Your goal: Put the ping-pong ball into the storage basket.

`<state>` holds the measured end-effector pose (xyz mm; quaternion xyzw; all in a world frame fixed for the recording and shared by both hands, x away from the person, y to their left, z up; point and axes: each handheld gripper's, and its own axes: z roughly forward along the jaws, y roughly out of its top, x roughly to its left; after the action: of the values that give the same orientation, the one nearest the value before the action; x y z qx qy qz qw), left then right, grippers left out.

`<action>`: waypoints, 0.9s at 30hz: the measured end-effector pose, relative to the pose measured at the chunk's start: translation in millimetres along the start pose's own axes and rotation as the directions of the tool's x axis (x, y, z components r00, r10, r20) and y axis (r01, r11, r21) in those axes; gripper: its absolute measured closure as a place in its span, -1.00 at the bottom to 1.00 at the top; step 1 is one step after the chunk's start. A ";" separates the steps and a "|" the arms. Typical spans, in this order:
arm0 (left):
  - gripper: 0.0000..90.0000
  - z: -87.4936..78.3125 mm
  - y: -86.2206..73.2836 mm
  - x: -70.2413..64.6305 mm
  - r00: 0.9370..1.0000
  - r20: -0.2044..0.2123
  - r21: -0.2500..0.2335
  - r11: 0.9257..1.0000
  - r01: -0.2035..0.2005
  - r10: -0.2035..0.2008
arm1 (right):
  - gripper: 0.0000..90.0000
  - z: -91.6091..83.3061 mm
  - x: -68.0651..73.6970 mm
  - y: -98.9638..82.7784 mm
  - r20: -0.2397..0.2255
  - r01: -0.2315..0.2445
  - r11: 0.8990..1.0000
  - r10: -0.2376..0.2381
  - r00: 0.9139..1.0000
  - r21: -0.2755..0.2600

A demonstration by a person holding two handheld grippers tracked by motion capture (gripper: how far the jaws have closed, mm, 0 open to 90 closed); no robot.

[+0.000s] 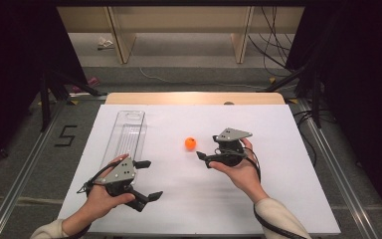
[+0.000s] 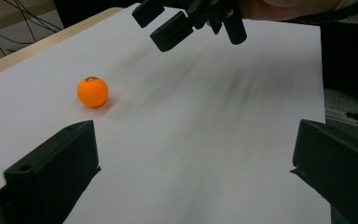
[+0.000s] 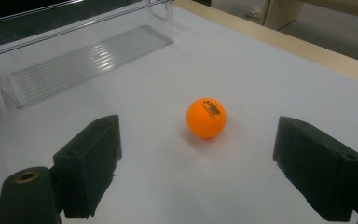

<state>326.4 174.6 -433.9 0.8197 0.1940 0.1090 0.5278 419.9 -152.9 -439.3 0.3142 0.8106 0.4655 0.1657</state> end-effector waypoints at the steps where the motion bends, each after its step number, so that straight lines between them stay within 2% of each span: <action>1: -1.00 0.0 0.0 0.0 1.000 0.000 0.000 1.000 0.000 0.000 | -0.64 2.1 -0.7 0.4 0.000 -0.002 1.000 0.002 1.000 0.002; 27: -1.00 -0.3 0.0 0.1 1.000 0.002 0.001 1.000 0.000 0.000 | -0.64 32.8 -7.2 6.9 0.001 -0.017 0.999 0.017 1.000 0.027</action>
<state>326.4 174.8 -433.8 0.8200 0.1932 0.1082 0.5277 446.1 -133.8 -450.4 0.3237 0.8140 0.4557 0.1577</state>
